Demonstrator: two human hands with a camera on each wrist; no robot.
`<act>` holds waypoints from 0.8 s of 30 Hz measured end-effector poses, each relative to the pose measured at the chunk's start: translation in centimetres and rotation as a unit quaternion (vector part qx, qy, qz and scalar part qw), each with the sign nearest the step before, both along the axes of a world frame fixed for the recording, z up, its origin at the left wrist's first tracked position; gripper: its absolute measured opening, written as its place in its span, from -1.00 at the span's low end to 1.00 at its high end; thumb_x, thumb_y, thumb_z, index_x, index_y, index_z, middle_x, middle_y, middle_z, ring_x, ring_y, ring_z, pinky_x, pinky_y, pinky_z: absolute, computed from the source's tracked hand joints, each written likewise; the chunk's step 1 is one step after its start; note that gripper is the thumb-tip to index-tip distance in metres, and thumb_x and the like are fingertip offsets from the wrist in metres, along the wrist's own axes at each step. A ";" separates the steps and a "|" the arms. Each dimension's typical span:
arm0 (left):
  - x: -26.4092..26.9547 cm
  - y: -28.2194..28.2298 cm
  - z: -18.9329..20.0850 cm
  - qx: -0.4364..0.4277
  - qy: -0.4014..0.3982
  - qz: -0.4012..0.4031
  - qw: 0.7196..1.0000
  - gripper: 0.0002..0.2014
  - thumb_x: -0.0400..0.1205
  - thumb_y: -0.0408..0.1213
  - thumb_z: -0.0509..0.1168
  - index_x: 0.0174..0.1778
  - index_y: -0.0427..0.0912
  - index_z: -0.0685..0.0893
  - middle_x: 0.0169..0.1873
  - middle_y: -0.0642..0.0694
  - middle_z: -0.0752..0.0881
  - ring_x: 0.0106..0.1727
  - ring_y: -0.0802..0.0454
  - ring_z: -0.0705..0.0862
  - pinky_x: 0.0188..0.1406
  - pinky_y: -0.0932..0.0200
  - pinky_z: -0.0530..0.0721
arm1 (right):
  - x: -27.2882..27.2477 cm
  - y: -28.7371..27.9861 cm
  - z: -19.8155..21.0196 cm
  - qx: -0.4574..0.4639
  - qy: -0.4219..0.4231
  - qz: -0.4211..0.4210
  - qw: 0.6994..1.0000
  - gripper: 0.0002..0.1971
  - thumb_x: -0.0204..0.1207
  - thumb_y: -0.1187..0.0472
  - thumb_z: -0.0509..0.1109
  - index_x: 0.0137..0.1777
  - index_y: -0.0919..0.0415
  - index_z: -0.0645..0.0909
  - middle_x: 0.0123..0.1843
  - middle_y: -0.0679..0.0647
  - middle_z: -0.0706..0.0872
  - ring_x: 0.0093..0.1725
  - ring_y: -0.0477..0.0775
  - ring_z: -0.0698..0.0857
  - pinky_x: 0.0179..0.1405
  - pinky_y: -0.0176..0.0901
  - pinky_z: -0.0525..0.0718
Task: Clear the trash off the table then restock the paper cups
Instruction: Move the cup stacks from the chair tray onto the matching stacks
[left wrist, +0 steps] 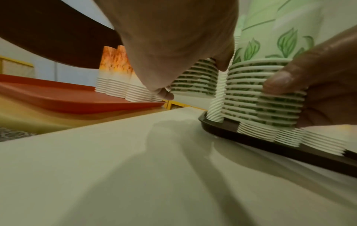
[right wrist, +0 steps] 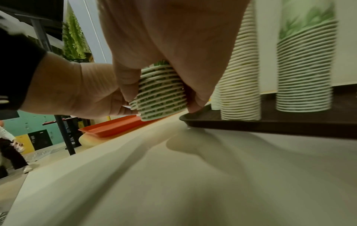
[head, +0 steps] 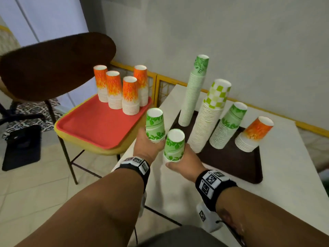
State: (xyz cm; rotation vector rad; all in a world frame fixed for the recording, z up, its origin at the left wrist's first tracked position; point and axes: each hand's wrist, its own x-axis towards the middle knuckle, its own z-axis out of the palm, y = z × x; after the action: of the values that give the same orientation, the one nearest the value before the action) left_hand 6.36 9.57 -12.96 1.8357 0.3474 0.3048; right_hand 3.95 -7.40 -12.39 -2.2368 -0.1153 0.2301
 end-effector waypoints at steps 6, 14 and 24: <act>-2.4 -5.6 0.9 0.060 0.021 -0.082 0.995 -0.40 0.19 0.06 0.62 0.07 0.08 0.53 -0.11 0.09 0.74 -0.12 0.14 0.76 -0.08 0.04 0.77 | -2.9 -6.2 -0.4 0.037 -0.024 -0.074 0.996 -0.27 0.13 0.12 0.74 0.27 0.13 0.46 0.15 -0.03 0.67 0.12 -0.04 0.69 0.15 -0.13 0.63; -3.7 -12.8 2.5 0.086 -0.019 -0.190 0.978 -0.35 0.32 -0.11 0.63 0.26 -0.07 0.48 -0.01 0.12 0.62 0.02 0.14 0.65 -0.03 0.26 0.54 | -2.7 -13.5 1.7 0.110 -0.155 -0.254 0.948 -0.36 0.16 0.03 0.71 0.22 0.05 0.52 0.05 -0.22 0.73 0.07 -0.19 0.75 0.08 -0.39 0.68; -1.9 -14.3 4.0 0.077 -0.094 -0.291 0.949 -0.31 0.31 -0.01 0.62 0.29 0.10 0.44 0.08 0.23 0.68 0.14 0.33 0.67 0.16 0.34 0.62 | 8.4 -15.6 13.6 0.059 -0.309 -0.275 0.909 -0.16 0.30 -0.08 0.60 0.52 0.10 0.30 0.32 0.00 0.68 0.21 -0.03 0.67 0.24 -0.23 0.58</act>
State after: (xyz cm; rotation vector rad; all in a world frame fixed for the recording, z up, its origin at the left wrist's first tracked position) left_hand 4.48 -4.77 -8.92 1.9502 -0.3618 0.0937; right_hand 12.38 -23.02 1.18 -2.0496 0.1641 -0.7753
